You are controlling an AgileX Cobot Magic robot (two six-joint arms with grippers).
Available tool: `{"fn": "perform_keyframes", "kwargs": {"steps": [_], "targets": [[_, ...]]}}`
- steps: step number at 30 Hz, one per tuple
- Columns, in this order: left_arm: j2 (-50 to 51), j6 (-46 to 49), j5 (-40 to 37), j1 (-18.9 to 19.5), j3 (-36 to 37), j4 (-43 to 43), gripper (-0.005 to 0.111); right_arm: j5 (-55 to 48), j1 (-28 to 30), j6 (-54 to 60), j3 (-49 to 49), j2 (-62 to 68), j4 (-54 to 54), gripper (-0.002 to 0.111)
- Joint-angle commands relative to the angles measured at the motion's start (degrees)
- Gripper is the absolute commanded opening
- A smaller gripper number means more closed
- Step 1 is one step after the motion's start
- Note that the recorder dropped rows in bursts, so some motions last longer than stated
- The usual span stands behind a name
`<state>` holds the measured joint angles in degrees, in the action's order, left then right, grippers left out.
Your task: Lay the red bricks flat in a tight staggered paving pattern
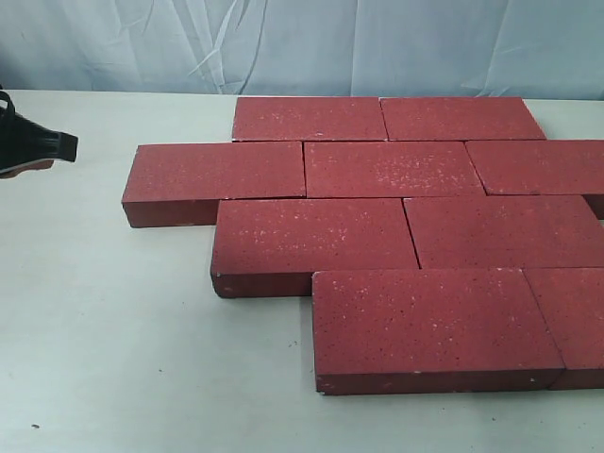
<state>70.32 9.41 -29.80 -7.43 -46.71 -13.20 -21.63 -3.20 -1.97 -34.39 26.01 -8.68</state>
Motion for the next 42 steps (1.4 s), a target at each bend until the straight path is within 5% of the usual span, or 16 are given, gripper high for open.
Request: {"fn": "perform_keyframes", "kwargs": {"steps": [1, 25, 42], "targets": [[-0.43, -0.02, -0.05, -0.3, 0.49, -0.46, 0.0, 0.45, 0.3, 0.38, 0.27, -0.36, -0.8, -0.001], [-0.43, -0.02, 0.06, -0.3, 0.49, -1.46, 0.0, 1.2, 0.3, 0.38, 1.05, -10.35, 11.15, -0.001], [-0.43, -0.02, 0.06, -0.3, 0.49, -1.68, 0.0, 4.72, 0.3, 0.38, 31.37, -26.01, 11.15, -0.001]]}}
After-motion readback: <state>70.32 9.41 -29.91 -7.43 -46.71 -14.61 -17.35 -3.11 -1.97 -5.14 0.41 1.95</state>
